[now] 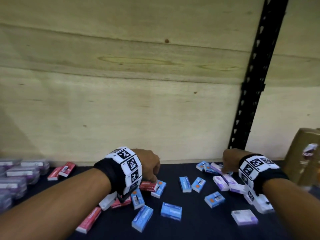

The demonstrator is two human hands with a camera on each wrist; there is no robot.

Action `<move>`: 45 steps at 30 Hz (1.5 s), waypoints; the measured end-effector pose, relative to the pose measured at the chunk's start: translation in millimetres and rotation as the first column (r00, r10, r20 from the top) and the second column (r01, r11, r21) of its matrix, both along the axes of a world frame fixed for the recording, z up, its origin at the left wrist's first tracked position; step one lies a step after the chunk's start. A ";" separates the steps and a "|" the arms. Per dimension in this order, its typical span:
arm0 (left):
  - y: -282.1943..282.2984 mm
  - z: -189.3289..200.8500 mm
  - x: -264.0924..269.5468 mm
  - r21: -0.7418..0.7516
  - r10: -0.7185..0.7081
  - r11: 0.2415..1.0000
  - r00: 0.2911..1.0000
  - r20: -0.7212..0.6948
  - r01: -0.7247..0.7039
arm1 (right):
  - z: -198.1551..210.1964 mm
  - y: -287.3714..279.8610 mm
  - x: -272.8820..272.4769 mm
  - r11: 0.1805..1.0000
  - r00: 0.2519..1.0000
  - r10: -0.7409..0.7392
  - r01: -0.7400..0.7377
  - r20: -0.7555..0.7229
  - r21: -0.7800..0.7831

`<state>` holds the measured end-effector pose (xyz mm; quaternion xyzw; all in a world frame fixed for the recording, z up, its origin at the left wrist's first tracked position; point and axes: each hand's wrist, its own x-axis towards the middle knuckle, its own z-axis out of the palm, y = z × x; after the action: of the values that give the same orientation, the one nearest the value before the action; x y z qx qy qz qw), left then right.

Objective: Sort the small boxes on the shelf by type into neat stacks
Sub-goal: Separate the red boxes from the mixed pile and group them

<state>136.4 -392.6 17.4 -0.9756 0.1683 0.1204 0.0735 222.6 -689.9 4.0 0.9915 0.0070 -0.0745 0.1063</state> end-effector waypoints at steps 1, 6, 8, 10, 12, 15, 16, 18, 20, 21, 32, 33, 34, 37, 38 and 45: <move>0.8 -0.2 -0.4 0.001 0.002 1.000 1.000 -0.020 -0.002 | 2.1 3.1 -2.6 1.000 1.000 0.011 -0.011 0.005 0.004; 4.7 -1.5 -1.1 0.016 0.008 1.000 0.993 -0.115 -0.006 | 12.3 31.6 -15.3 0.982 0.986 0.165 -0.162 -0.020 0.098; 6.9 -2.6 -1.2 0.035 0.006 0.999 0.992 -0.129 -0.002 | 12.7 48.0 -19.1 0.963 0.970 0.238 -0.229 -0.046 0.144; 9.4 -5.6 -1.4 0.037 -0.004 0.999 0.991 -0.132 0.009 | 9.9 64.2 -22.4 0.946 0.954 0.290 -0.273 -0.080 0.171; 13.3 -9.6 -1.9 0.019 -0.013 1.000 0.991 -0.131 0.016 | 5.8 79.7 -23.5 0.932 0.936 0.336 -0.314 -0.105 0.179; 20.5 -13.7 -2.7 -0.052 -0.032 0.998 0.989 -0.143 0.025 | 2.8 100.9 -22.2 0.907 0.913 0.395 -0.371 -0.100 0.197; 22.8 -14.8 -3.1 -0.071 -0.038 0.997 0.989 -0.146 0.028 | 2.6 107.4 -20.5 0.900 0.907 0.410 -0.386 -0.095 0.200; 26.3 -16.8 -4.8 -0.083 -0.043 0.996 0.989 -0.140 0.032 | 3.2 119.4 -16.8 0.889 0.896 0.434 -0.410 -0.091 0.203; 29.3 -20.0 -6.0 -0.067 -0.046 0.997 0.992 -0.115 0.038 | 4.7 130.8 -14.1 0.879 0.887 0.453 -0.429 -0.087 0.208; 32.0 -21.8 -6.3 -0.060 -0.048 0.997 0.993 -0.104 0.042 | 4.8 138.1 -11.9 0.873 0.882 0.464 -0.439 -0.085 0.212; 54.4 -30.7 2.6 -0.063 -0.063 0.996 0.996 -0.066 0.059 | -10.6 204.1 3.6 0.834 0.828 0.547 -0.527 -0.122 0.165; 55.4 -32.0 3.8 -0.068 -0.069 0.996 0.995 -0.066 0.064 | -12.7 207.7 5.1 0.832 0.825 0.551 -0.532 -0.124 0.157; 56.0 -32.7 4.6 -0.072 -0.073 0.995 0.995 -0.065 0.068 | -14.1 210.1 6.2 0.831 0.824 0.554 -0.537 -0.119 0.146; 58.1 -35.9 7.1 -0.092 -0.072 0.994 0.995 -0.073 0.065 | -17.5 213.8 10.9 0.827 0.822 0.559 -0.545 -0.106 0.133; 58.6 -36.1 8.2 -0.101 -0.073 0.993 0.995 -0.073 0.065 | -17.9 214.4 12.3 0.829 0.823 0.557 -0.543 -0.109 0.133; 77.6 -21.9 8.3 -0.239 0.033 0.969 0.995 -0.091 -0.054 | -12.8 198.1 18.1 0.853 0.844 0.519 -0.505 -0.134 0.130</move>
<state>144.7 -315.0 -4.5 -0.9747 0.1633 0.1424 -0.0556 240.7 -491.8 -8.8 0.9477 0.2835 -0.1245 0.0769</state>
